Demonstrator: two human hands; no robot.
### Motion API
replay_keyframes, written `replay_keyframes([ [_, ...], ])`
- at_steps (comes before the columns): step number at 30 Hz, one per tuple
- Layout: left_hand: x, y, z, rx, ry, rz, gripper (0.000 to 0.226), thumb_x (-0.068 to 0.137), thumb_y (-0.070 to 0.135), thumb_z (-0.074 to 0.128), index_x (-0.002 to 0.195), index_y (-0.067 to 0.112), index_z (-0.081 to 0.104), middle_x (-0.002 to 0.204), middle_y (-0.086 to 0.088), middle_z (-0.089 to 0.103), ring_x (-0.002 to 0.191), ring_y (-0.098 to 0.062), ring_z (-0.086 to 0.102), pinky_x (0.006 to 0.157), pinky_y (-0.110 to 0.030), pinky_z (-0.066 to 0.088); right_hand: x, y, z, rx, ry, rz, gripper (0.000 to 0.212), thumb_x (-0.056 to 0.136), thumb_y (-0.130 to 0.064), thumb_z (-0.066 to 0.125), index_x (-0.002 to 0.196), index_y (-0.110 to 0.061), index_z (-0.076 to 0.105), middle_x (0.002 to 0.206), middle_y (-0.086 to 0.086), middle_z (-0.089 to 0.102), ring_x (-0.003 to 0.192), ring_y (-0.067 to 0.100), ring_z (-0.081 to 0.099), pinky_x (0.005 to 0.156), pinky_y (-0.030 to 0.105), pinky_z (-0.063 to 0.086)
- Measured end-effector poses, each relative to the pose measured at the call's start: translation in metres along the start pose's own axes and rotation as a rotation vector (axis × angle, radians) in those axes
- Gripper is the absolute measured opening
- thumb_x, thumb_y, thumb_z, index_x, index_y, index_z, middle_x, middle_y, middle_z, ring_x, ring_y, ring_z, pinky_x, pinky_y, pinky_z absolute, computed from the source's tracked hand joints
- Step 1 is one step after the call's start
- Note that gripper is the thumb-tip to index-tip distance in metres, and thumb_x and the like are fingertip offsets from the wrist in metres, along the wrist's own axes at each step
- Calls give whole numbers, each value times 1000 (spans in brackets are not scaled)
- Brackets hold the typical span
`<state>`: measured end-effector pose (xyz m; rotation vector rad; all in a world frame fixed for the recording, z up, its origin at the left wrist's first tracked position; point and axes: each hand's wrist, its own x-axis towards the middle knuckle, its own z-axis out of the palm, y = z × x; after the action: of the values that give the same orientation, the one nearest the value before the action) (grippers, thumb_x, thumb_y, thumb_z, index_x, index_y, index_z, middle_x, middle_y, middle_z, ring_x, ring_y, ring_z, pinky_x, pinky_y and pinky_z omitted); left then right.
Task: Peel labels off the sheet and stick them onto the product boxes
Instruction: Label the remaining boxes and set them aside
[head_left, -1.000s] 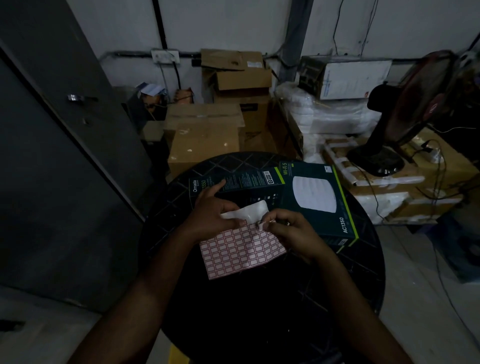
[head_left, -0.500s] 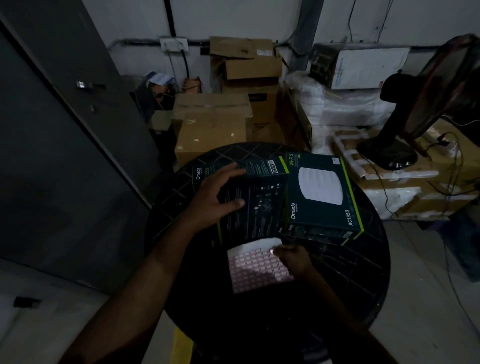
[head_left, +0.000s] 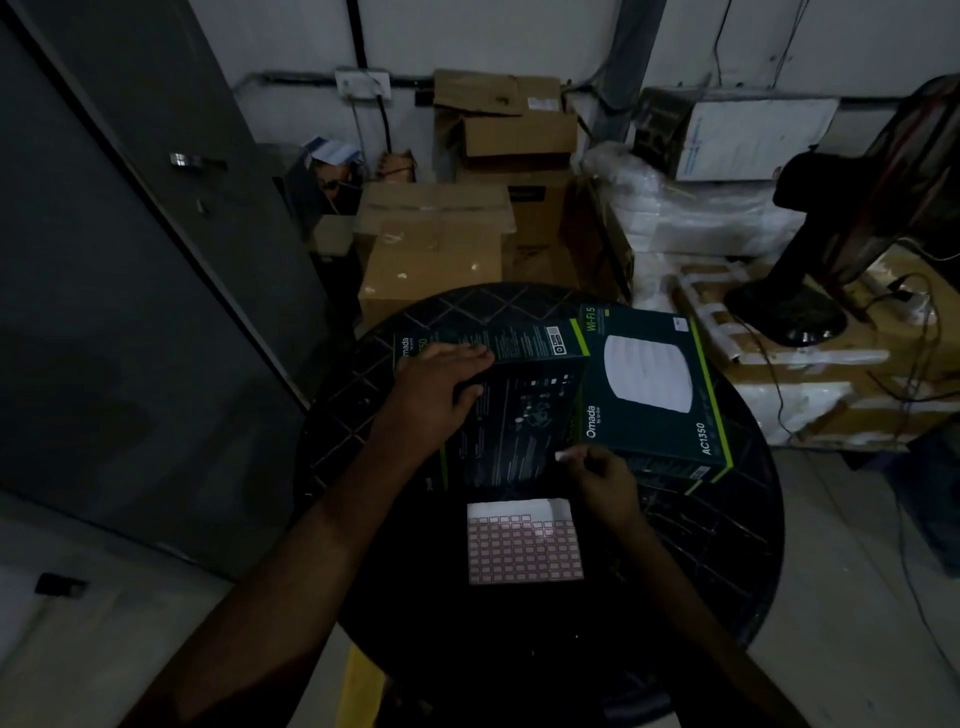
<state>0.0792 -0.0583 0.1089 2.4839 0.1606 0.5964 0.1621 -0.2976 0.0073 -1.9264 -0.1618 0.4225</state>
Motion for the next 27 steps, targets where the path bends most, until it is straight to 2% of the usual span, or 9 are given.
replay_keyframes([
  [4,1,2,5,-2,96,10,34,88,22,61,121,26,68,124,10,67,116,-10,56,95,-54,46,-9,-72,-4,13,-62,-295,9,93,-26,65,91,-20,71,89,4,73,85,21,68,78,35,54],
  [8,2,-2,10,-23,137,14,34,86,13,58,115,24,72,119,9,70,113,-11,61,93,-53,48,-15,-127,-1,-96,-38,-553,10,95,-14,64,94,-17,74,86,-3,73,79,9,66,70,18,51],
  [11,4,-2,10,-22,169,17,35,82,9,56,108,21,75,113,5,72,108,-15,64,91,-52,51,-5,-147,4,-244,1,-693,11,95,-15,64,92,-18,74,88,-4,71,79,8,64,70,22,51],
  [14,4,0,9,2,175,39,37,80,7,54,109,19,75,113,2,72,107,-17,65,91,-51,51,7,-153,8,-396,21,-731,10,94,-17,63,93,-18,73,92,-2,69,82,9,62,75,24,50],
  [16,2,1,9,45,178,50,38,80,5,58,111,20,74,117,2,71,110,-17,64,96,-48,48,12,-155,11,-480,31,-756,10,95,-20,63,94,-17,72,91,1,68,83,12,61,74,26,48],
  [17,0,2,10,90,179,53,39,80,3,61,113,21,73,120,4,70,112,-17,63,99,-42,43,14,-155,13,-516,43,-774,11,95,-21,62,94,-16,72,90,3,68,83,15,61,73,28,48],
  [19,-5,3,11,181,185,72,43,80,3,64,119,22,70,126,5,67,117,-15,60,95,-29,31,17,-155,16,-582,61,-805,13,94,-22,61,93,-14,71,88,7,67,82,22,62,72,32,49],
  [22,-8,1,14,234,202,119,45,79,6,63,121,19,69,129,4,65,121,-14,58,97,-30,31,19,-155,19,-681,87,-837,16,91,-23,61,90,-10,70,84,12,65,77,29,62,65,40,51],
  [27,-9,-2,18,250,205,143,52,75,3,71,124,17,67,131,3,64,124,-13,56,104,-32,31,15,-156,21,-800,139,-883,12,88,-21,66,93,-10,71,82,10,61,75,31,61,57,33,47],
])
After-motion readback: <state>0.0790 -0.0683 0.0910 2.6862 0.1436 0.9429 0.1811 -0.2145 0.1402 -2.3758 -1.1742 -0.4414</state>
